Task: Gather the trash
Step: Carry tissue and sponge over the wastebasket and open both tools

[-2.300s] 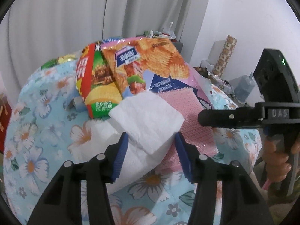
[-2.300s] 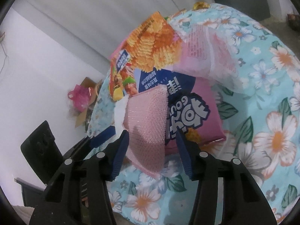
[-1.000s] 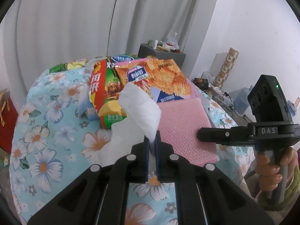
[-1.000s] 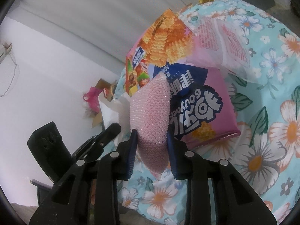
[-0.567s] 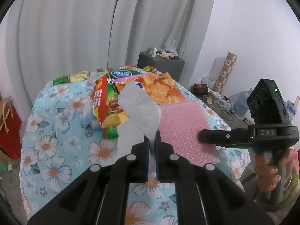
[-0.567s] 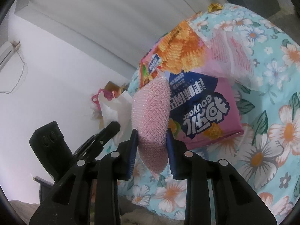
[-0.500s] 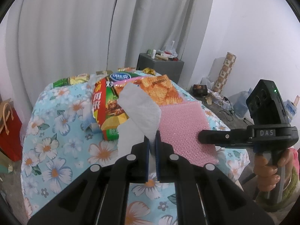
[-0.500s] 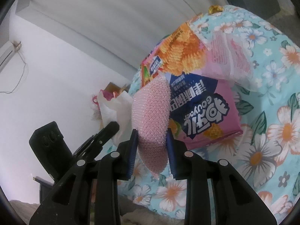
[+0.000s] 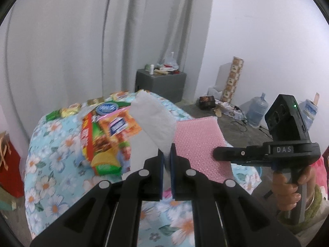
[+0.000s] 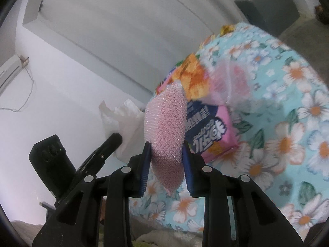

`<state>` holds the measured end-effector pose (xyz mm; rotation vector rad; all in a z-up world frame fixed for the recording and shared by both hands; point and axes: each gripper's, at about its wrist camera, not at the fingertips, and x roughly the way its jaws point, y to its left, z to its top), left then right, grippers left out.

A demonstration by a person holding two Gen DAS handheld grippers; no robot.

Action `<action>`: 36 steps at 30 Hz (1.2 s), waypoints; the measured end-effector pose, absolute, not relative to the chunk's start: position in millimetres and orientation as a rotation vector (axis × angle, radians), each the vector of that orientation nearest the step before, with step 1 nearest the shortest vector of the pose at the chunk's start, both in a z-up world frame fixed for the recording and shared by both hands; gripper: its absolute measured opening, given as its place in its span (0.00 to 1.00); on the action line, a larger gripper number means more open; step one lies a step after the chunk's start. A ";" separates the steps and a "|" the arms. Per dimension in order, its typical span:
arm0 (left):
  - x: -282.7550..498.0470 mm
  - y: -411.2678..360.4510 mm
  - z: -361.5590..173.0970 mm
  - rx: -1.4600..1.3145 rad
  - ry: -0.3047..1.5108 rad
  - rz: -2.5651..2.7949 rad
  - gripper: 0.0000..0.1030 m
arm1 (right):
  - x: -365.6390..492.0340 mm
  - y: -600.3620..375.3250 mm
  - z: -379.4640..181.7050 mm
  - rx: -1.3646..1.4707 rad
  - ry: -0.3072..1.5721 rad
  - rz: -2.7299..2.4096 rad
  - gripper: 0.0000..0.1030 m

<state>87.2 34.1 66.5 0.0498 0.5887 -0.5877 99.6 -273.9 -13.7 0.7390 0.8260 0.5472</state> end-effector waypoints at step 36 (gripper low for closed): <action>128.0 -382.3 32.3 0.145 0.972 -1.315 0.05 | -61.9 -554.9 -43.2 0.982 0.557 -0.381 0.28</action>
